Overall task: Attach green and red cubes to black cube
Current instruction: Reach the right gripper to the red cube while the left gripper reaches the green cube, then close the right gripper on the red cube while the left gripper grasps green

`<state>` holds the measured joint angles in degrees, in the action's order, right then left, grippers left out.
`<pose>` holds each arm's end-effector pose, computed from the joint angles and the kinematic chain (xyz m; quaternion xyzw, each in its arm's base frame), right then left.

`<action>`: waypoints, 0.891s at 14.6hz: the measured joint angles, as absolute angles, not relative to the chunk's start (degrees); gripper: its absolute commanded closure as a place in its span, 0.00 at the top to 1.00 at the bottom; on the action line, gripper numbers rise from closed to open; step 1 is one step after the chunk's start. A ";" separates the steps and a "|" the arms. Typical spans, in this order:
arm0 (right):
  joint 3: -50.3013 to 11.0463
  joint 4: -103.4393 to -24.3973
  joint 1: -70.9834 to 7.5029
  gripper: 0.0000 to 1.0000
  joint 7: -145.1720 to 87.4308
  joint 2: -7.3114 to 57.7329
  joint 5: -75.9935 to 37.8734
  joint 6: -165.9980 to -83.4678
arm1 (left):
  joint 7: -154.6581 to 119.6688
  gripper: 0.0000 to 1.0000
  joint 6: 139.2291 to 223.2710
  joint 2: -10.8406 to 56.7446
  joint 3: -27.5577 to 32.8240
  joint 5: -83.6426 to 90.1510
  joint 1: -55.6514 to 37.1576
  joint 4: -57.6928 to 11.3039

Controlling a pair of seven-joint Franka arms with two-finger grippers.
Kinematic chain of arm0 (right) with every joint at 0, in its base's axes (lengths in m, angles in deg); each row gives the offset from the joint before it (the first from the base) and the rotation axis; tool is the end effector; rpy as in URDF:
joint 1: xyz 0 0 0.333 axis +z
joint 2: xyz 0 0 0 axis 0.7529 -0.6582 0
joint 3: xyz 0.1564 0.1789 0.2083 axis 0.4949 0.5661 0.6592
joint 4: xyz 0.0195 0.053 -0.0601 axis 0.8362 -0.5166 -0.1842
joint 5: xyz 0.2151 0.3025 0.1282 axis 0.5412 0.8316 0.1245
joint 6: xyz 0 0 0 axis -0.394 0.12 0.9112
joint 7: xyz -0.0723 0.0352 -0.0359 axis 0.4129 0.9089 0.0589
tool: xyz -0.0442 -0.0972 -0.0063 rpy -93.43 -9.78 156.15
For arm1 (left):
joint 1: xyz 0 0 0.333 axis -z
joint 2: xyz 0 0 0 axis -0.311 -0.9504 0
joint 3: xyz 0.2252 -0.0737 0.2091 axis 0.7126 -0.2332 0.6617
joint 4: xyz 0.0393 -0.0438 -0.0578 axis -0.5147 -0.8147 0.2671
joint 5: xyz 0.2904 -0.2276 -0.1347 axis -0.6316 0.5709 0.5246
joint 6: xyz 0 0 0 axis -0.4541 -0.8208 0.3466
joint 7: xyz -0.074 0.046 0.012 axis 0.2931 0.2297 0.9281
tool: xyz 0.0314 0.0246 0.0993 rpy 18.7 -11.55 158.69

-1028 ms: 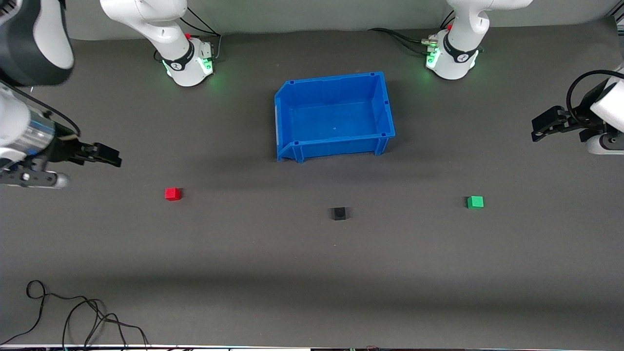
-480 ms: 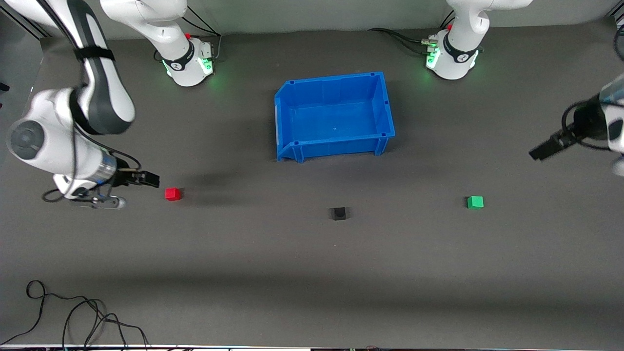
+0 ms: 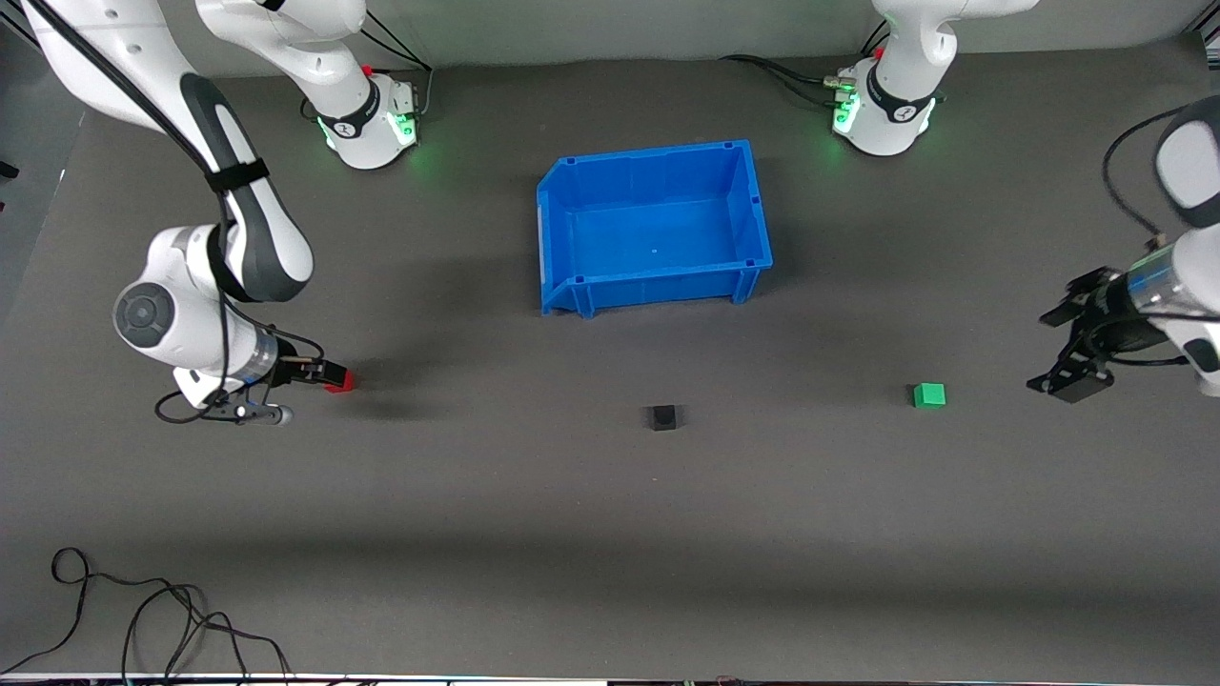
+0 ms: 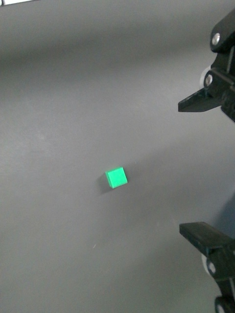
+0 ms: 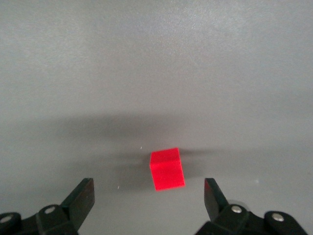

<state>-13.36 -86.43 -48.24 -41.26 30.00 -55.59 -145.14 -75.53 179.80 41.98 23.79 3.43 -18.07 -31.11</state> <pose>0.5693 0.0141 0.2512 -0.9978 0.0547 0.0375 0.0017 0.5931 0.0194 0.4522 0.8112 0.5805 -0.0251 0.0662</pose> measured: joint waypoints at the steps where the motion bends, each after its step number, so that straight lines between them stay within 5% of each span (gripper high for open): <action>1: -13.40 -86.67 -48.24 0.99 -41.26 28.90 -55.59 -146.72 | -76.79 1.00 183.51 41.56 23.79 5.01 -18.30 -34.01; 4: -13.47 -87.76 -48.24 0.99 -41.26 25.52 -55.59 -152.11 | -79.78 1.00 191.26 37.99 23.79 9.14 -18.55 -39.36; 13: -13.55 -90.75 -48.24 0.99 -41.24 21.54 -55.60 -159.81 | -80.35 1.00 200.49 24.46 23.69 18.06 -19.55 -40.11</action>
<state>-13.55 -90.75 -48.24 -41.24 21.54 -55.60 -159.81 -80.35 200.49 24.46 23.69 18.06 -19.55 -40.11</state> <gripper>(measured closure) 0.009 0.000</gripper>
